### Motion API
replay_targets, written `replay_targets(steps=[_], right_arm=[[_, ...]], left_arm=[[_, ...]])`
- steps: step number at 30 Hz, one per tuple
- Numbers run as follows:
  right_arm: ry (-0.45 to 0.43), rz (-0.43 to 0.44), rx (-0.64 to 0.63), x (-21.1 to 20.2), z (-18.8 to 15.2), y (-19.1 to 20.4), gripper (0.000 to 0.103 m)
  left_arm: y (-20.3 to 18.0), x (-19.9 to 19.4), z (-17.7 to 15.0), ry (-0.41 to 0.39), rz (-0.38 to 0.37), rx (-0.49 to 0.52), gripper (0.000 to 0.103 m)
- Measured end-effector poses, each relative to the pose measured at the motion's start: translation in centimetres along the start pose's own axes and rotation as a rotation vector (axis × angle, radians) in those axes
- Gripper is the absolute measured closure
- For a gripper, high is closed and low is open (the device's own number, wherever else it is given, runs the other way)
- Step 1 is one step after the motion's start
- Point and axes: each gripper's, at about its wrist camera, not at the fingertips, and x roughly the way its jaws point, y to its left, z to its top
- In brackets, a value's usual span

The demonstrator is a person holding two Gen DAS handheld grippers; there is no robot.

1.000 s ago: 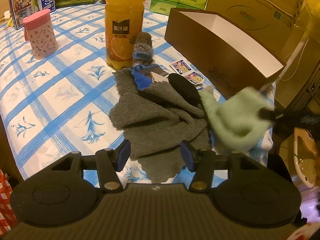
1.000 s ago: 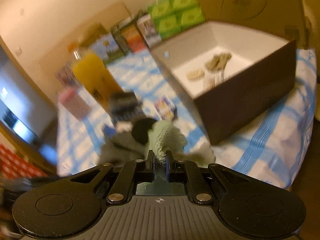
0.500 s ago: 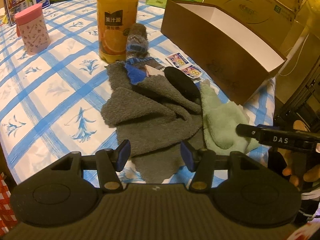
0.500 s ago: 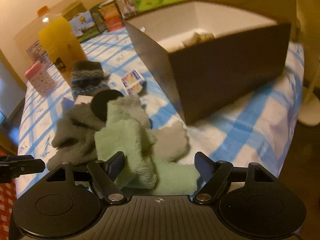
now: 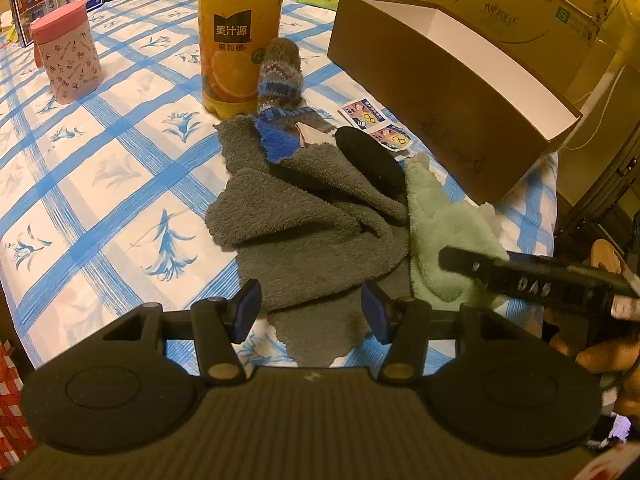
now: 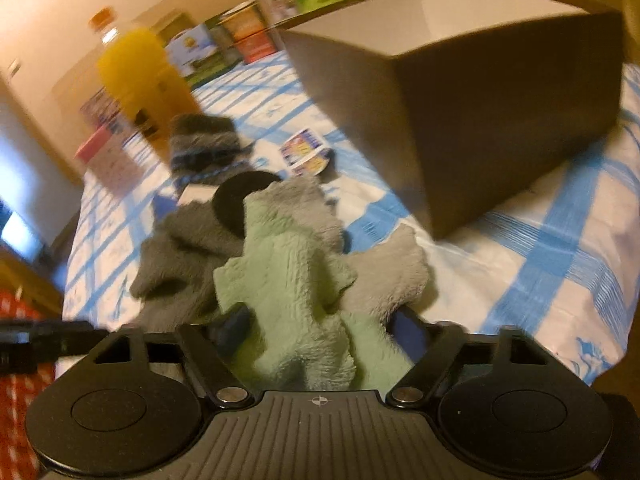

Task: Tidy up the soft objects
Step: 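Grasp the light green towel with the right tool and lift it, then carry the green towel over the brown box while the left tool grasps the blue wipe packet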

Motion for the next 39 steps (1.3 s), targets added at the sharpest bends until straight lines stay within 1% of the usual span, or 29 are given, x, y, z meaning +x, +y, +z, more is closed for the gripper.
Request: replay_targets(steps=[1,3,7,9,10,11,13,14,16,19,24,30,35,39], right_arm=[[0.006,0.01,-0.027,0.0,-0.2,0.2,0.05],[0.006,0.003,-0.055,0.0,-0.4,0.6,0.05],[0.014,0.016,0.0,0.6,-0.2,0.2,0.047],[0.014,0.01,-0.027,0.6,-0.2,0.4,0.047],[0.012,0.003,-0.049,0.6,-0.3,0.7,0.05],[0.012,0.0,-0.071,0.5,-0.3,0.9,0.062],[0.006,0.008,-0.098,0.1,-0.4,1.2,0.072],[-0.004,0.004,-0.119,-0.3,-0.3,1.5,0.076],[-0.032,0.002,-0.165,-1.3,-0.4,2.0,0.078],[-0.08,0.024,-0.189,-3.1,-0.2,2.5,0.079],[-0.143,0.054,-0.159,-6.4,0.8,2.8,0.079],[-0.226,0.075,-0.155,-9.9,2.4,3.2,0.079],[-0.313,0.101,-0.176,-12.4,4.5,4.0,0.079],[-0.383,0.102,-0.179,-13.8,6.4,4.2,0.079]], left_arm=[[0.0,0.1,0.0,0.0,0.001,-0.001,0.051],[0.0,0.2,0.0,0.003,0.0,-0.001,0.051],[0.0,0.3,0.0,0.004,-0.001,0.0,0.051],[0.0,0.3,0.0,0.004,0.0,-0.001,0.051],[0.0,0.3,0.0,0.004,0.0,-0.001,0.051],[0.0,0.3,0.0,0.005,0.002,-0.001,0.051],[0.0,0.3,0.0,0.003,0.004,-0.001,0.052],[0.0,0.2,0.0,0.0,0.004,0.002,0.052],[0.0,0.0,0.0,-0.009,0.004,0.009,0.052],[-0.1,-0.3,0.1,-0.028,0.008,0.019,0.052],[-0.8,-1.0,0.4,-0.069,0.014,0.046,0.053],[-1.8,-1.5,1.3,-0.107,0.007,0.085,0.053],[-2.7,-1.7,2.7,-0.128,-0.002,0.124,0.053],[-3.8,-1.4,4.4,-0.153,-0.006,0.165,0.053]])
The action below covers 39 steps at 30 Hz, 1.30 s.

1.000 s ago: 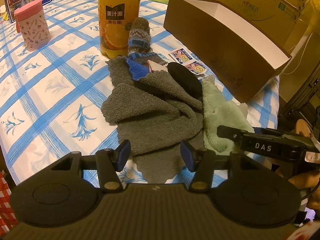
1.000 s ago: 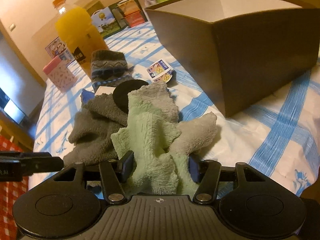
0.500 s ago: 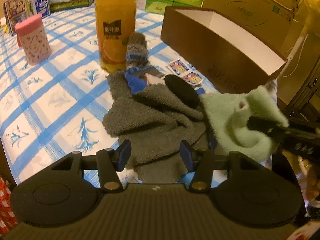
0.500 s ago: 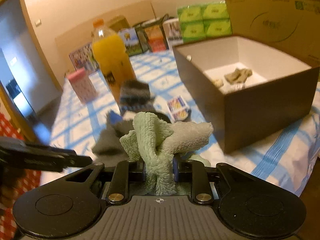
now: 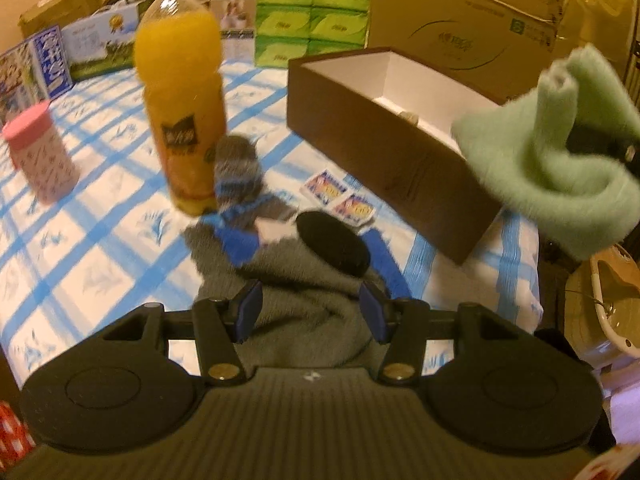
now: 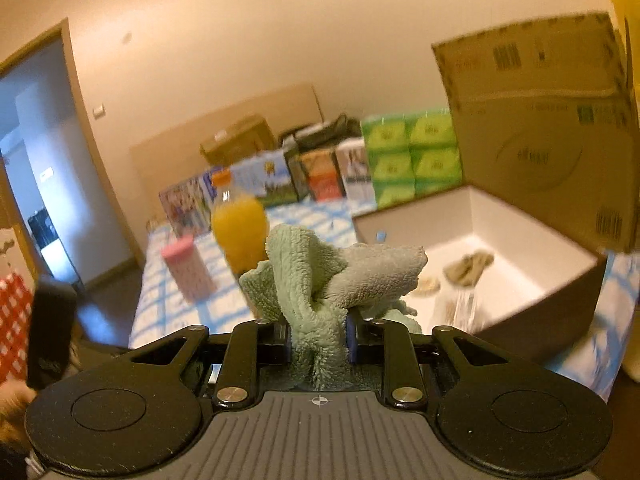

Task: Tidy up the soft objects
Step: 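Carry the green towel over the brown box while the left tool grasps the blue wipe packet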

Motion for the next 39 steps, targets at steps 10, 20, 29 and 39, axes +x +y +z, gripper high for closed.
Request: replay_targets(steps=[10,20,29,39], right_arm=[[-0.094,-0.078,0.014,0.8,4.0,-3.6,0.079],[-0.108,-0.167,0.038,3.9,5.4,-9.3,0.079],[-0.093,-0.19,0.081,6.2,5.1,-13.0,0.079],[-0.065,-0.19,0.127,7.3,4.1,-14.5,0.079]], left_arm=[[-2.5,4.1,3.8,-0.023,-0.054,0.077,0.053],[-4.8,11.3,5.8,0.014,-0.057,0.21,0.053],[-6.4,17.1,5.0,0.075,0.001,0.342,0.054],[-6.2,18.9,4.8,0.064,-0.001,0.322,0.085]])
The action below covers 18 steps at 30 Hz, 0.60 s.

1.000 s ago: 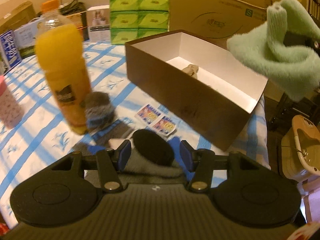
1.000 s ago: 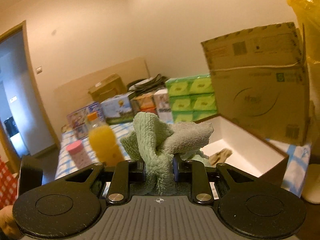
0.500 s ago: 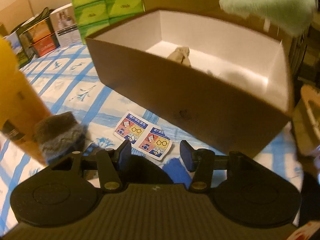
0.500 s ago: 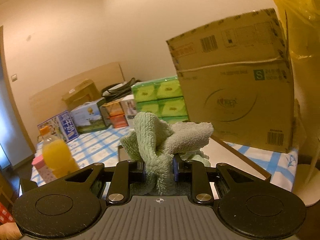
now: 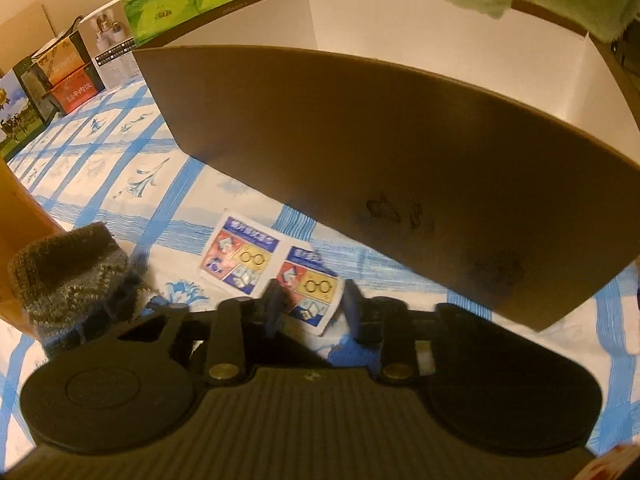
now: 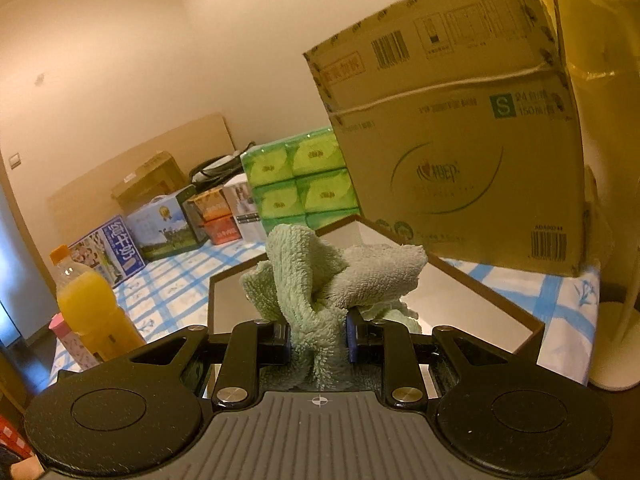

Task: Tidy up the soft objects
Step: 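Carry the green towel over the brown box while the left tool grasps the blue wipe packet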

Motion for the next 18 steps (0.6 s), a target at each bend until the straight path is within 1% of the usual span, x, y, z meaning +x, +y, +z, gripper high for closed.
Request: replay_targets(steps=[2,3,5,12,18], right_arm=[[0.002,0.001,0.01,0.1,0.0,-0.2,0.079],[0.002,0.001,0.013,0.1,-0.1,-0.2,0.079],[0.003,0.0,0.013,-0.1,-0.1,-0.2,0.079],[0.004,-0.007,0.011,-0.2,0.0,-0.2,0.079],[-0.009,-0.009,-0.002,-0.6,0.5,0.2,0.079]], left_arm=[[0.2,-0.1,0.1,-0.005,0.009,-0.01,0.091],[0.3,-0.2,0.1,-0.009,0.015,-0.016,0.096],[0.5,-0.6,0.1,-0.021,0.021,-0.029,0.102],[2.1,-3.2,0.3,-0.082,0.042,-0.093,0.102],[3.6,-6.4,0.9,-0.141,0.037,-0.16,0.102]])
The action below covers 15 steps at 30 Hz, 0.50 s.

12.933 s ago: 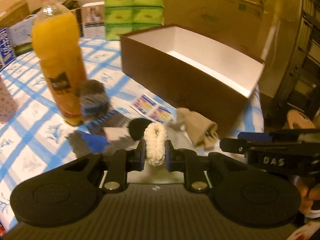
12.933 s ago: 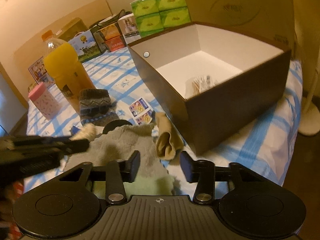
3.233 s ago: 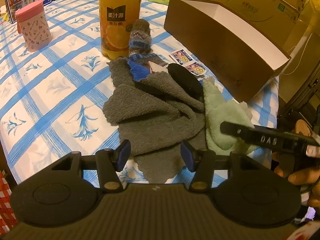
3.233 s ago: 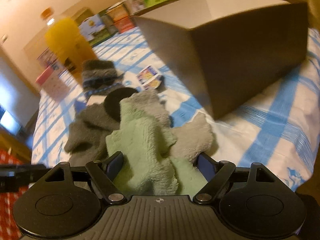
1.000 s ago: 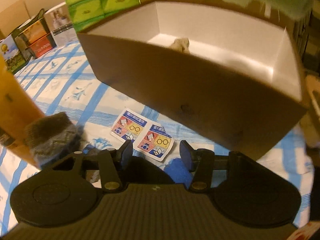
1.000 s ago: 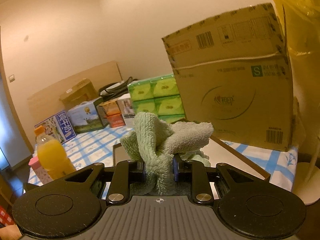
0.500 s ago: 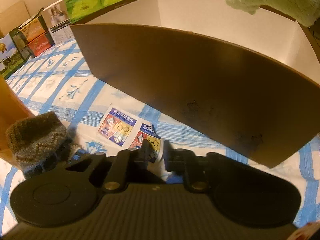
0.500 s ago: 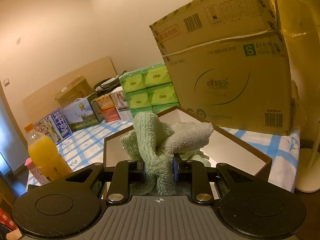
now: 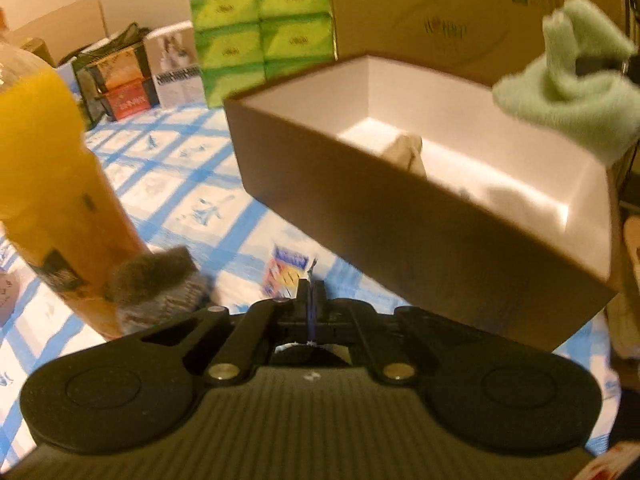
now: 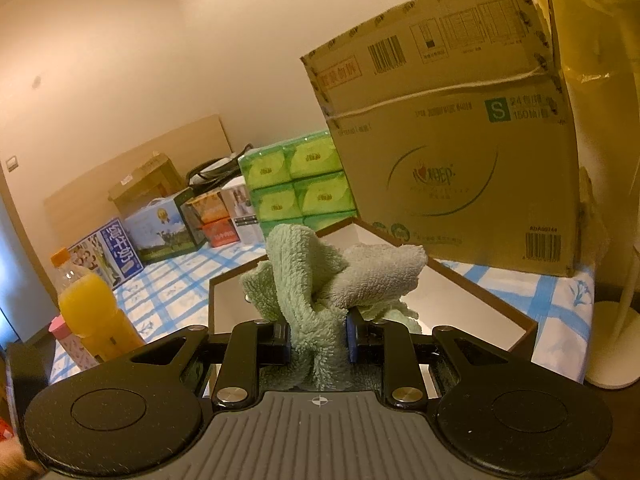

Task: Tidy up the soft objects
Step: 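Carry the green towel over the brown box while the left tool grasps the blue wipe packet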

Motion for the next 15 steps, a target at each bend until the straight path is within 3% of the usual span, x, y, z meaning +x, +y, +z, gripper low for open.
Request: replay_targets(steps=[10,15], right_arm=[[-0.021,0.002,-0.01,-0.6,0.9,0.5,0.079],[-0.025,0.002,-0.014,-0.8,1.1,0.6,0.079]], left_arm=[[1.0,-5.3,2.9,-0.131,0.006,-0.027,0.102],[0.9,-7.1,4.0,-0.171,-0.026,-0.046,0.102]])
